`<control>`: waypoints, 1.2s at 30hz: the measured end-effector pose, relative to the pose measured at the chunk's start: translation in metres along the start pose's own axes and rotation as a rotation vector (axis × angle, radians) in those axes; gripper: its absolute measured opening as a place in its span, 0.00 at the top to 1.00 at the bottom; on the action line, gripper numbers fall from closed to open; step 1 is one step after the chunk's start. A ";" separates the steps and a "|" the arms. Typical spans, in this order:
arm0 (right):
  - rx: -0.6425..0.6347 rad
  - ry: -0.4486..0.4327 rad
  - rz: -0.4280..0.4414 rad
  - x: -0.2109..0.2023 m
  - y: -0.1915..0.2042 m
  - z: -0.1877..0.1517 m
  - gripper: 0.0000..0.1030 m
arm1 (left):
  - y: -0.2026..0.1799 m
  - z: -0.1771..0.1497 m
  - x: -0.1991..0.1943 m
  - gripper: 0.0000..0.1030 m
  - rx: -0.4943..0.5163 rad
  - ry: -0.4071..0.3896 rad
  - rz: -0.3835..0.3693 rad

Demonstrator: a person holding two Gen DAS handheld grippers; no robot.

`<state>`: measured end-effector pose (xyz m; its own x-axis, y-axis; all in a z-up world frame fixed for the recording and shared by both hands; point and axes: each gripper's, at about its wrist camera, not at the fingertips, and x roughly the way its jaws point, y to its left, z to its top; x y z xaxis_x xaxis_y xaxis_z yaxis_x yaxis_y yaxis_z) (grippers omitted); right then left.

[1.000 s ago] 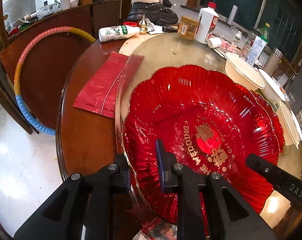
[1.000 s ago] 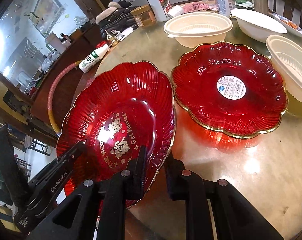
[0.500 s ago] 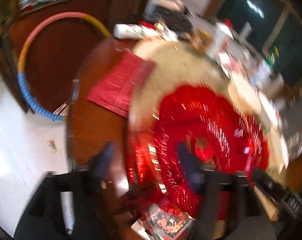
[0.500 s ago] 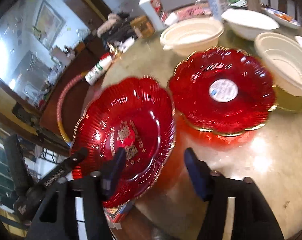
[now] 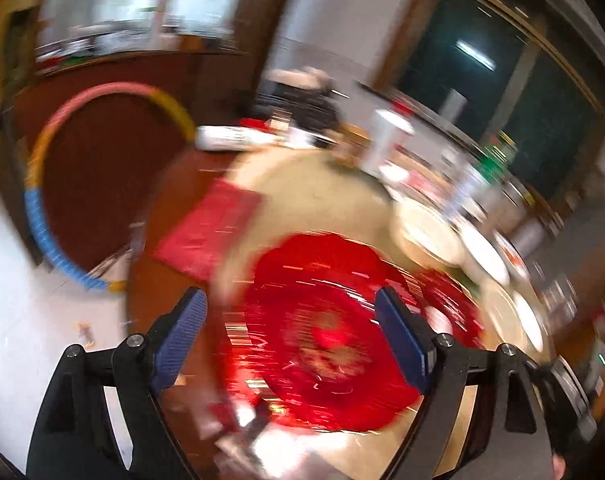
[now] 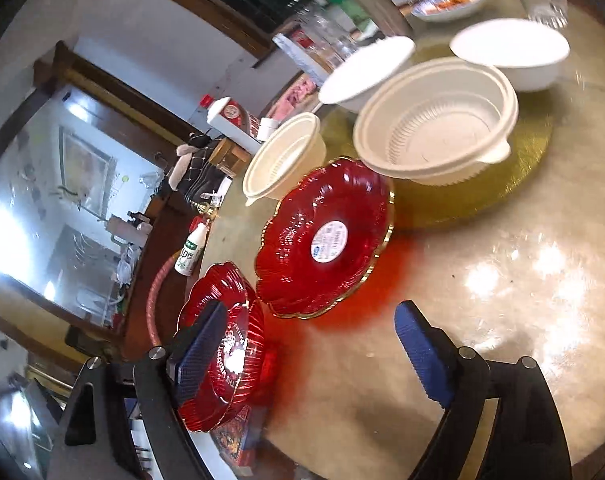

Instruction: Organize plates and bowls

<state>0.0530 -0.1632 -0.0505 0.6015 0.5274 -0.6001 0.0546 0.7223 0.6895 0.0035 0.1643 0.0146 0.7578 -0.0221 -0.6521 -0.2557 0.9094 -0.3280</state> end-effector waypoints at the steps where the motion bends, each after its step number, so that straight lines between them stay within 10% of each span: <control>1: 0.011 0.010 0.004 0.001 -0.003 0.002 0.14 | -0.012 0.006 0.005 0.16 0.030 0.031 -0.043; 10: 0.028 0.091 -0.012 0.016 -0.009 0.040 0.14 | -0.122 0.058 0.086 0.16 0.231 0.350 -0.176; 17: 0.050 0.152 -0.021 0.037 -0.023 0.056 0.16 | -0.162 0.056 0.168 0.19 0.346 0.542 -0.115; 20: 0.045 0.155 -0.016 0.041 -0.027 0.058 0.21 | -0.156 0.052 0.178 0.19 0.323 0.580 -0.130; 25: 0.037 0.178 -0.047 0.053 -0.031 0.060 0.55 | -0.169 0.045 0.196 0.29 0.357 0.621 -0.138; 36: 0.028 0.195 -0.069 0.065 -0.032 0.059 0.56 | -0.164 0.041 0.230 0.29 0.341 0.665 -0.090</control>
<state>0.1372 -0.1787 -0.0879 0.4299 0.5554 -0.7119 0.1139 0.7488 0.6529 0.2443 0.0275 -0.0533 0.2168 -0.2506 -0.9435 0.0722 0.9680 -0.2405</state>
